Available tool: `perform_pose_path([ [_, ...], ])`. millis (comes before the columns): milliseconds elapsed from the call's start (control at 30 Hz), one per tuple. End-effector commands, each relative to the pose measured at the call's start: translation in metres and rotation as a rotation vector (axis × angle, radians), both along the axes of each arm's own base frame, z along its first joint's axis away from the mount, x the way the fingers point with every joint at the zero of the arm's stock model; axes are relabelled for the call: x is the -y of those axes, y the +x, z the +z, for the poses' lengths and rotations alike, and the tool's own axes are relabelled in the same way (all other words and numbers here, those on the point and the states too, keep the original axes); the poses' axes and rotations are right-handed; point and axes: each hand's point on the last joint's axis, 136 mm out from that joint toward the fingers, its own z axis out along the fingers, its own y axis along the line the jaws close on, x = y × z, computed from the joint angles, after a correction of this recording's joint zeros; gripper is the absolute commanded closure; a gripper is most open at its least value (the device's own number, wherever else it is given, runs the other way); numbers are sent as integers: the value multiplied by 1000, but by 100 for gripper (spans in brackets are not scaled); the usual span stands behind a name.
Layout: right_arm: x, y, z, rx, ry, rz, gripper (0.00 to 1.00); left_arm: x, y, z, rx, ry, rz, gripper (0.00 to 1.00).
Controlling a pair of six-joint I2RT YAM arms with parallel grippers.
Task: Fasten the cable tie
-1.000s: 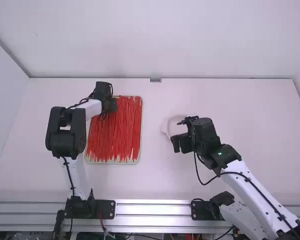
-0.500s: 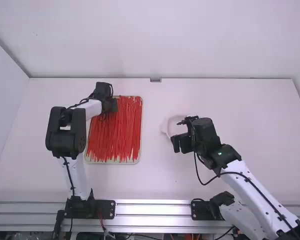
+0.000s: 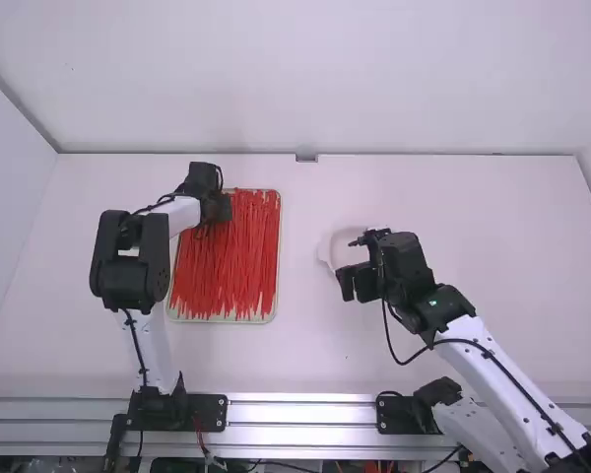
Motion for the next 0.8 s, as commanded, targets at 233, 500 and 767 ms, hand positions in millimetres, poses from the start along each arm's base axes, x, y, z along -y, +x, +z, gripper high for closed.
perform_pose_path([
  [233,-5,4,13,23,15,5,2,-5,-9,-8,-25,1,14,98],
  [500,-5,4,13,23,15,5,2,-5,2,12,21,-1,17,98],
  [767,-5,4,13,22,16,6,2,-5,22,70,144,-2,16,98],
])
